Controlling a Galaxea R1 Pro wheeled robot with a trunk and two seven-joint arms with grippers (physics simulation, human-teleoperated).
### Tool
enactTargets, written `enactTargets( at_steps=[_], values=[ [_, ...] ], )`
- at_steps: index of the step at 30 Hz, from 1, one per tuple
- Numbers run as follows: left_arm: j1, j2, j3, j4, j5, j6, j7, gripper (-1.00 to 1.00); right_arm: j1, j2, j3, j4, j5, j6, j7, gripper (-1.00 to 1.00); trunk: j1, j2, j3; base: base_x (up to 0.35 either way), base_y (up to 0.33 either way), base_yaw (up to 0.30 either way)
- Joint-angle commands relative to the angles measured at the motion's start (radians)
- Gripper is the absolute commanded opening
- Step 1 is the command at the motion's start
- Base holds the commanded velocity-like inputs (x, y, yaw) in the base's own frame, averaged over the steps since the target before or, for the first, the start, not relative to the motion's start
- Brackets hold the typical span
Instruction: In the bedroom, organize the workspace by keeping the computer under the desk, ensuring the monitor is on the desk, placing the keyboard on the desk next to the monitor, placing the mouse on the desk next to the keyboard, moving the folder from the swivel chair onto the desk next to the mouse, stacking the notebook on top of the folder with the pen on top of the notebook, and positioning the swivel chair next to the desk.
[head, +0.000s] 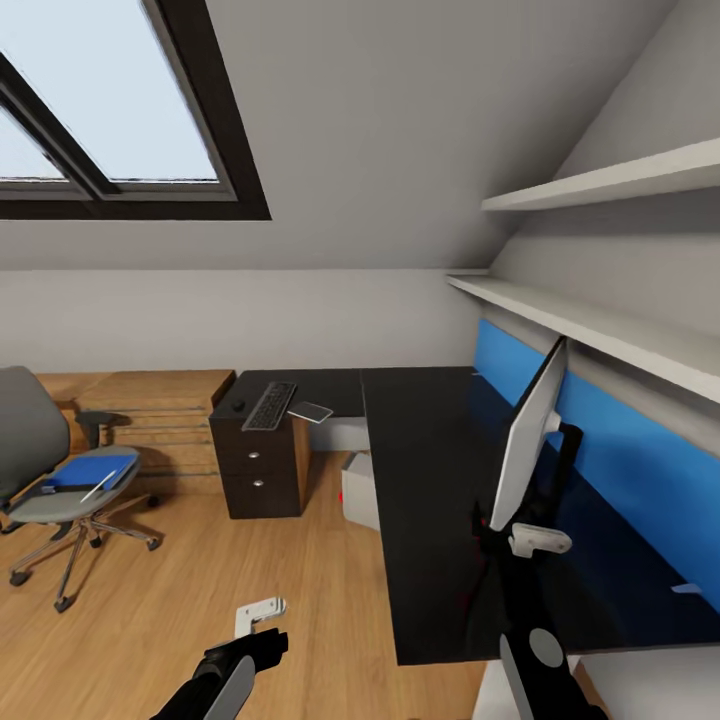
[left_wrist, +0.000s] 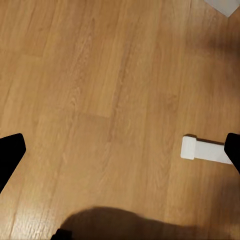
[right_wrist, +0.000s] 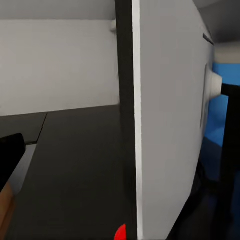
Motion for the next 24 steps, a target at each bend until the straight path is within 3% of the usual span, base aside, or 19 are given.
enactTargets(
  at_steps=[1, 15, 24],
  values=[
    [0.000, 0.000, -0.003, -0.001, 0.010, 0.001, 0.009, 1.00, 0.001, 0.001, -0.002, 0.001, 0.011, -0.002, -0.004, 1.00, 0.000, -0.001, -0.001, 0.022, 0.016, 0.000],
    [0.000, 0.000, -0.004, 0.000, 0.009, 0.000, 0.009, 1.00, 0.004, -0.001, -0.002, 0.001, 0.013, 0.003, -0.010, 1.00, 0.000, -0.001, -0.001, 0.154, 0.003, 0.000],
    [0.000, 0.000, -0.005, 0.002, 0.009, 0.000, 0.009, 1.00, 0.004, -0.001, -0.003, 0.001, 0.012, 0.010, -0.078, 1.00, 0.000, -0.001, -0.001, 0.106, 0.000, 0.000]
  ],
)
